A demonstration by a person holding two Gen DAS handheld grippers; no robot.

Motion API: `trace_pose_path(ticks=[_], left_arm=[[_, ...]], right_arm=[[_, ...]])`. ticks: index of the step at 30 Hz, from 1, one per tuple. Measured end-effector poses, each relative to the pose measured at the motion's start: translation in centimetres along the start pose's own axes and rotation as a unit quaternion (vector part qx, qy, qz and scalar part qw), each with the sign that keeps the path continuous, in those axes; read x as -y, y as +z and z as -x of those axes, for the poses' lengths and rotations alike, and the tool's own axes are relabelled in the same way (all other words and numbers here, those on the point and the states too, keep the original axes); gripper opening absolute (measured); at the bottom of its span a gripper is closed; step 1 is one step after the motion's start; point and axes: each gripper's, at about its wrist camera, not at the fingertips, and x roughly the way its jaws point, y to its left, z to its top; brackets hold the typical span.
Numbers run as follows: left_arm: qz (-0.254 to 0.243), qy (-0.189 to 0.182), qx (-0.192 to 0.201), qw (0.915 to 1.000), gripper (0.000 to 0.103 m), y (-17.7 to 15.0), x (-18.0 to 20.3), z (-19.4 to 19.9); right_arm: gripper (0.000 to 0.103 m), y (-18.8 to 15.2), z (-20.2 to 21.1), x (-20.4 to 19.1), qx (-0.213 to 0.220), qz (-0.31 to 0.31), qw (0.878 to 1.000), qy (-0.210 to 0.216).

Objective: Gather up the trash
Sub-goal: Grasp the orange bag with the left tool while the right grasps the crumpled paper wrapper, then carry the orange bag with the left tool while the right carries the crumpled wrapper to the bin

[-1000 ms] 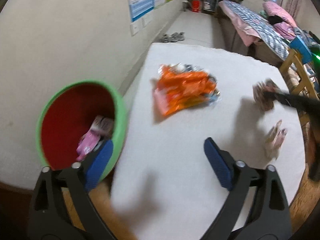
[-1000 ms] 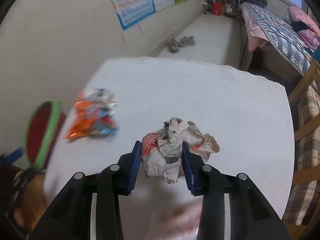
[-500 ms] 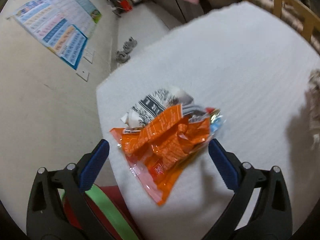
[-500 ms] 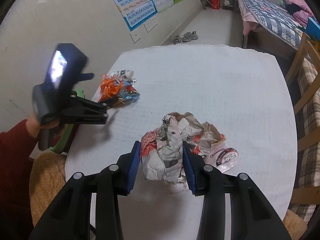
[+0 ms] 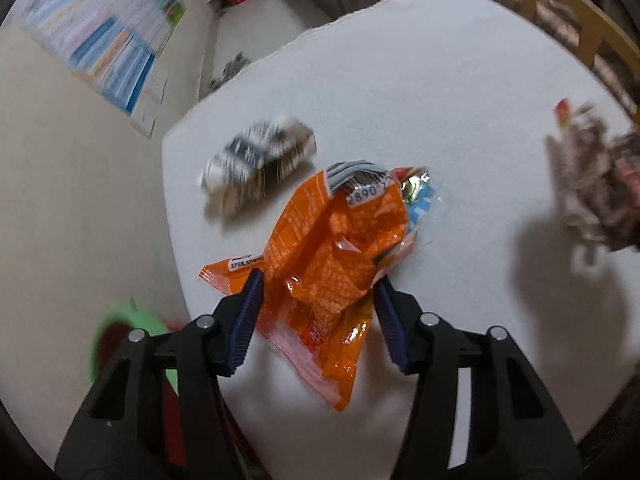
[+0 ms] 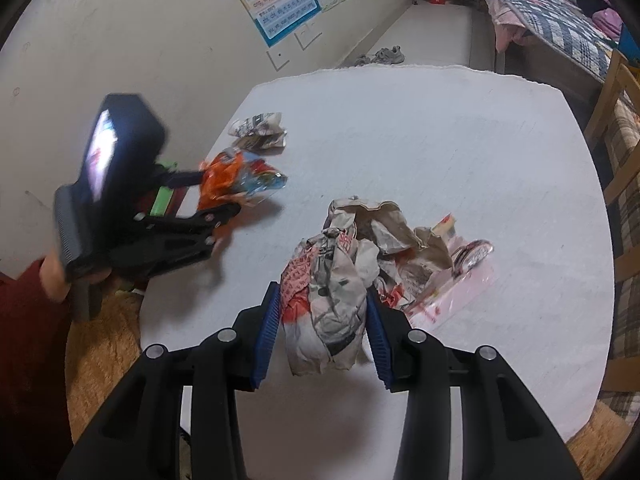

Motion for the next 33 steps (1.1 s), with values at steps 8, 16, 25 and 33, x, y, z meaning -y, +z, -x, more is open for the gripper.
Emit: trace_pose_path(ticks=[8,16,25,33], left_arm=[[0.172,-0.083,-0.049,0.9803,0.055,-6.4,0.0,3.3],[0.171,-0.063,-0.029,0.9828,0.082,-7.7,0.2,3.3],[0.143,-0.059,-0.042,0.9871,0.087,-7.2,0.1,0.9],[0.148,-0.065,-0.016,0.9867,0.057,-7.1,0.6,2.3]], right_arm=[[0.040,-1.3,0.1,-1.2,-0.011,0.012,1.000,0.010],[0.040,-1.5,0.7,-1.3,-0.005,0.010,1.000,0.010],[0.040,-1.7,1.0,-1.2,-0.006,0.003,1.000,0.014],[0.040,-1.7,1.5,-1.9,-0.003,0.011,1.000,0.016]])
